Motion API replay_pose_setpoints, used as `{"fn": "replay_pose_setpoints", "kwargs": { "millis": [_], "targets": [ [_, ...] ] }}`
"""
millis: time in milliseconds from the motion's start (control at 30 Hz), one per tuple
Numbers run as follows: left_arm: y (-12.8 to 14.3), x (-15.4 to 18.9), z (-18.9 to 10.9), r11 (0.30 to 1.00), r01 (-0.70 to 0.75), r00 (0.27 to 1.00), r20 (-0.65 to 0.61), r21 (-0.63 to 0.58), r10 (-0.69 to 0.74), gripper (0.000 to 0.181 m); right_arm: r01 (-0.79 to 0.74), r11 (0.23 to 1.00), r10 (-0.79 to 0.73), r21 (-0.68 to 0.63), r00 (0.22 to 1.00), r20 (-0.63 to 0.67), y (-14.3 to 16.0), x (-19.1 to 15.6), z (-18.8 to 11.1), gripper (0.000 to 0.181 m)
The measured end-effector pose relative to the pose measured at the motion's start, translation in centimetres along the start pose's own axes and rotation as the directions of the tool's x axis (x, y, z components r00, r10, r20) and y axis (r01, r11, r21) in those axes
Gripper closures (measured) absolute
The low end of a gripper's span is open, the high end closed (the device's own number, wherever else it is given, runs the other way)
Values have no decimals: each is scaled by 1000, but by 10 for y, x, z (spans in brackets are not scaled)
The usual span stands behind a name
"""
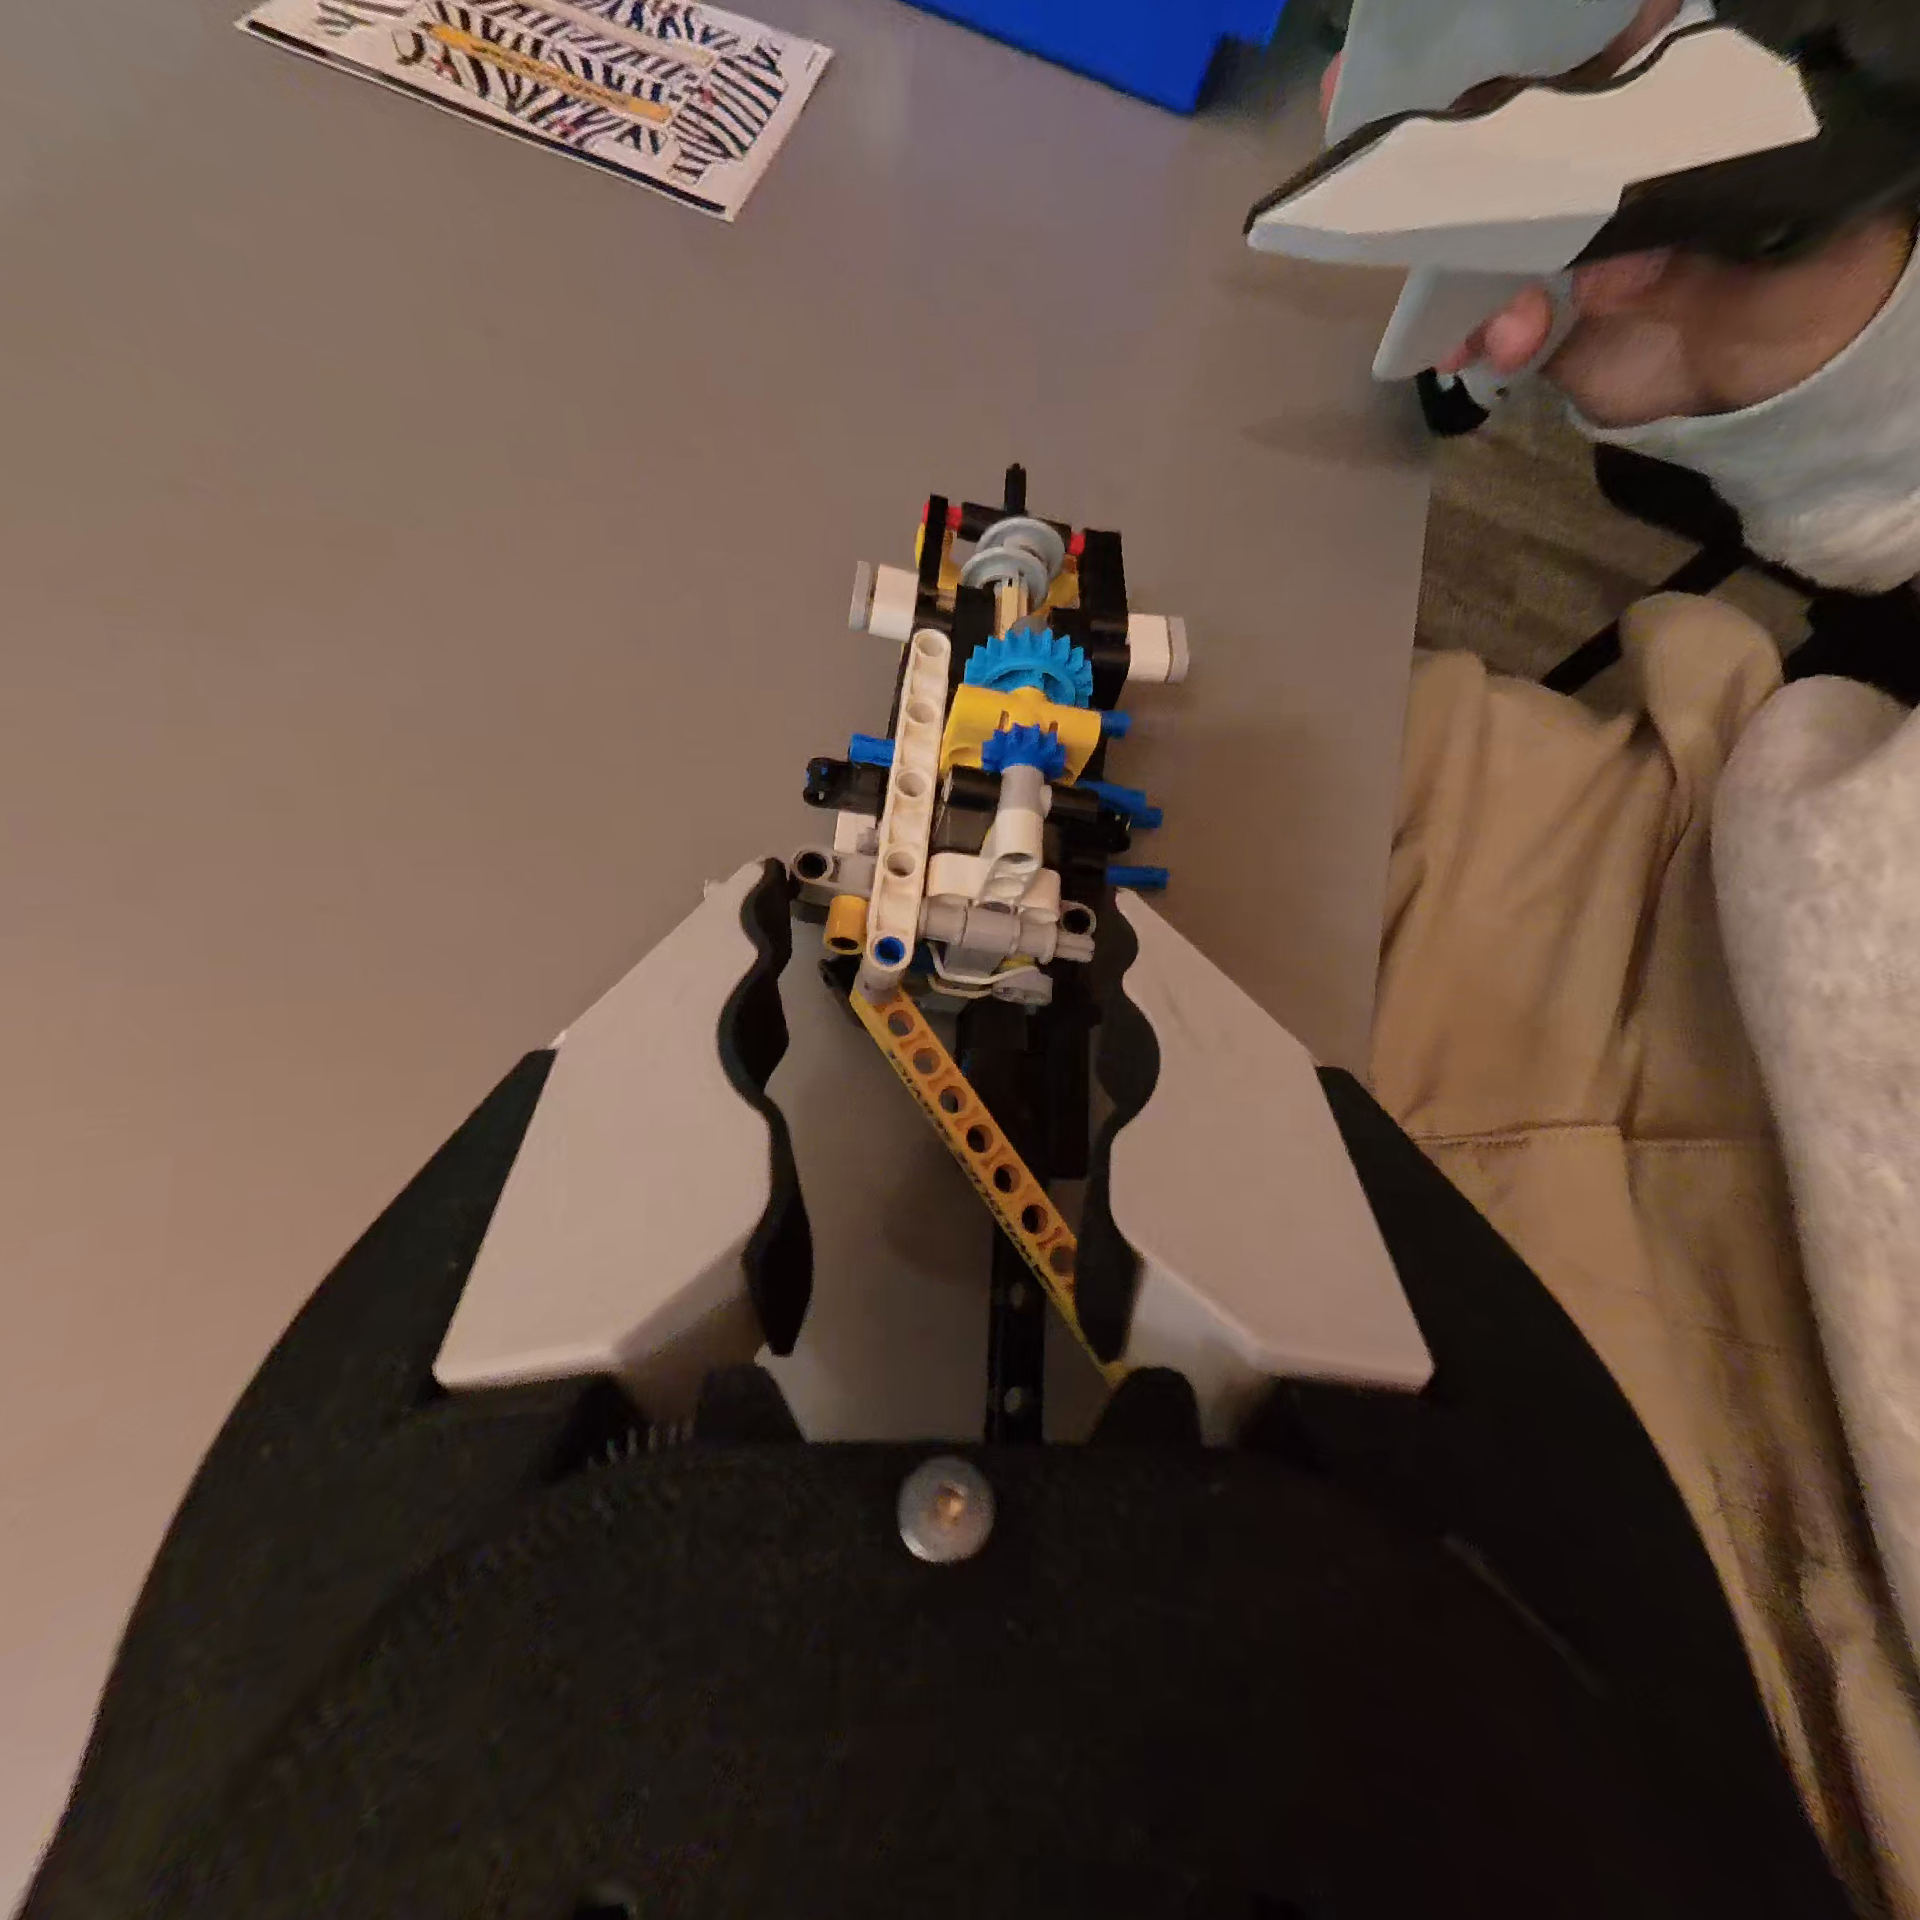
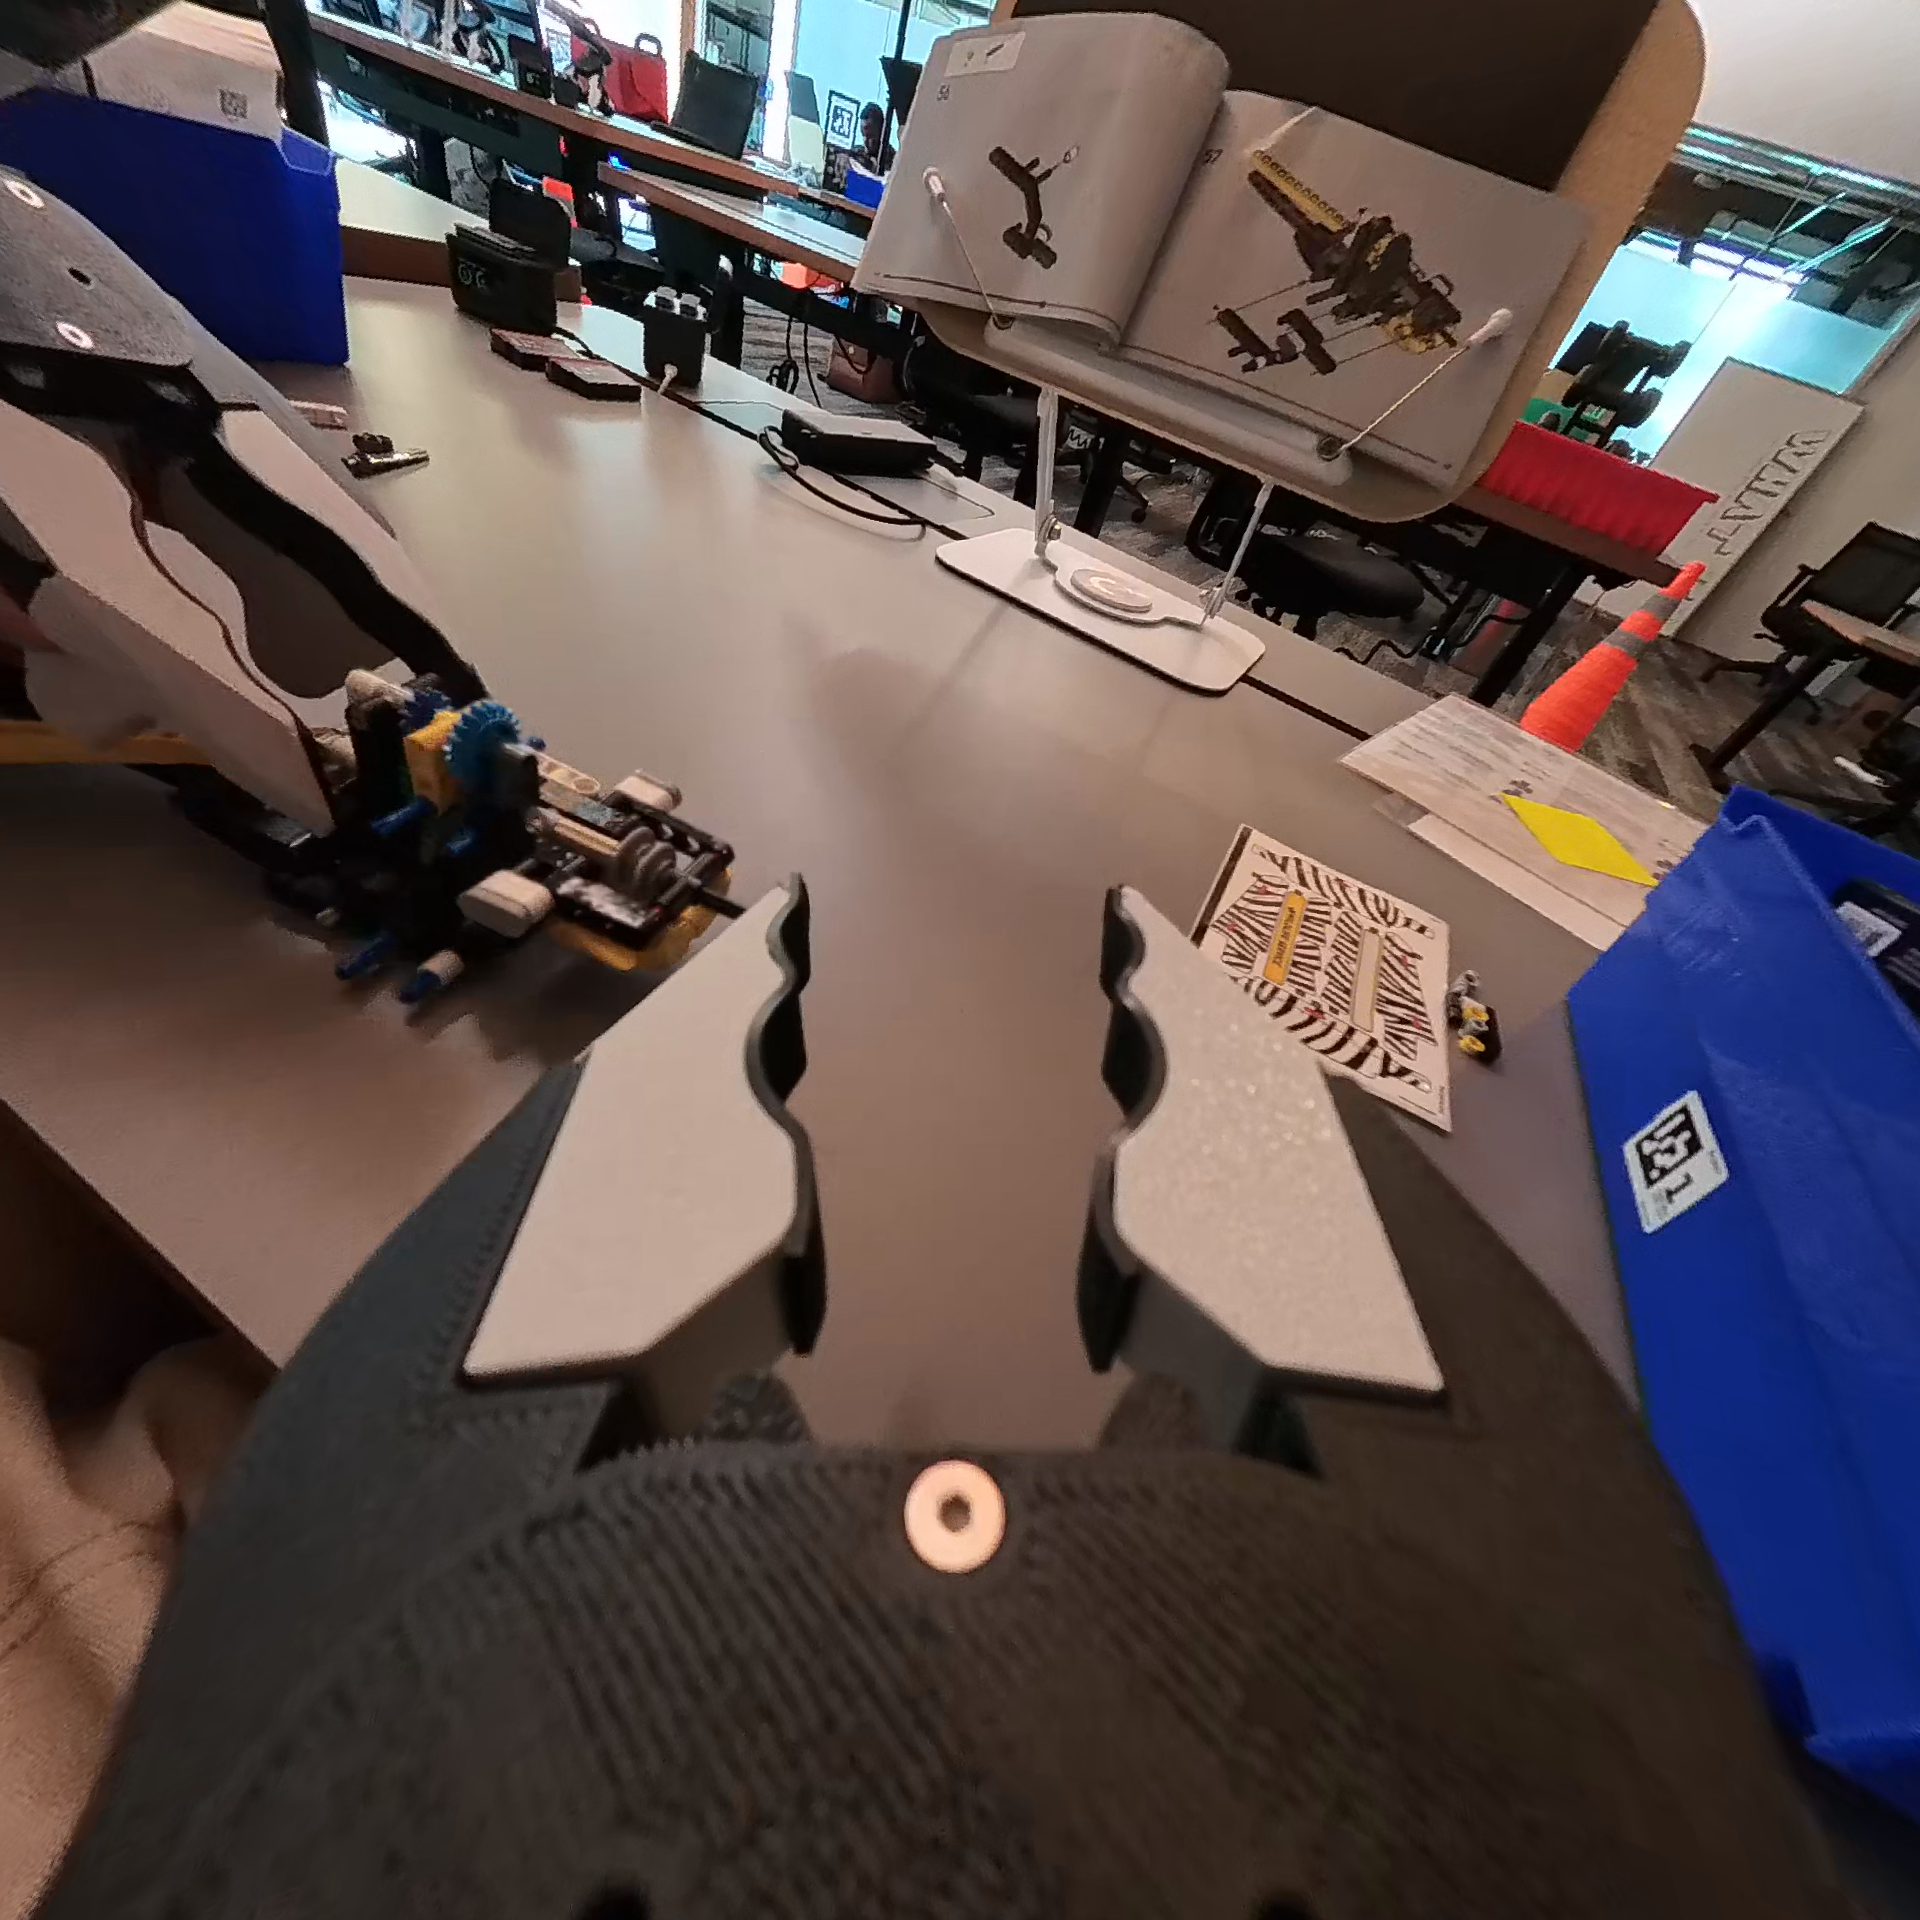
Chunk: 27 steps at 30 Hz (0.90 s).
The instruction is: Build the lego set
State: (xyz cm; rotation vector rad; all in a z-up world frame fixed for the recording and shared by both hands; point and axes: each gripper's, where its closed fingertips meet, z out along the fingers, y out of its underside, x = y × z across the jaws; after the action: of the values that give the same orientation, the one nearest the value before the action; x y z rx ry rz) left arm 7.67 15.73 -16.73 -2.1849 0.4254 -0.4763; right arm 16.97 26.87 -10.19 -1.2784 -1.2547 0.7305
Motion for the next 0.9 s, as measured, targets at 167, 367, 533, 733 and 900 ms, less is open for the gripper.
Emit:
{"fn": "replay_pose_setpoints", "kwargs": {
  "millis": [167,367,533,733,900],
  "targets": [
    [0,1,1,1000,19,1000,-21,4,-19,122,-1,1000,1,-2,1000,0,1,0,1,126],
    [-12,5,-14,992,75,994,-80,99,-68,110,-1,1000,1,1,1000,-3,0,1,0,126],
    [-23,-8,-54,953,148,988,-79,264,-131,109,-13,1000,14,8,1000,-10,-1,4,-1,126],
    [-16,-52,-95,883,214,971,4,417,-238,115,-59,998,59,27,998,1,-3,6,-2,125],
    [-15,-58,-99,866,233,965,7,443,-263,117,-343,932,328,117,935,131,-16,10,-8,122]
  ]
}}
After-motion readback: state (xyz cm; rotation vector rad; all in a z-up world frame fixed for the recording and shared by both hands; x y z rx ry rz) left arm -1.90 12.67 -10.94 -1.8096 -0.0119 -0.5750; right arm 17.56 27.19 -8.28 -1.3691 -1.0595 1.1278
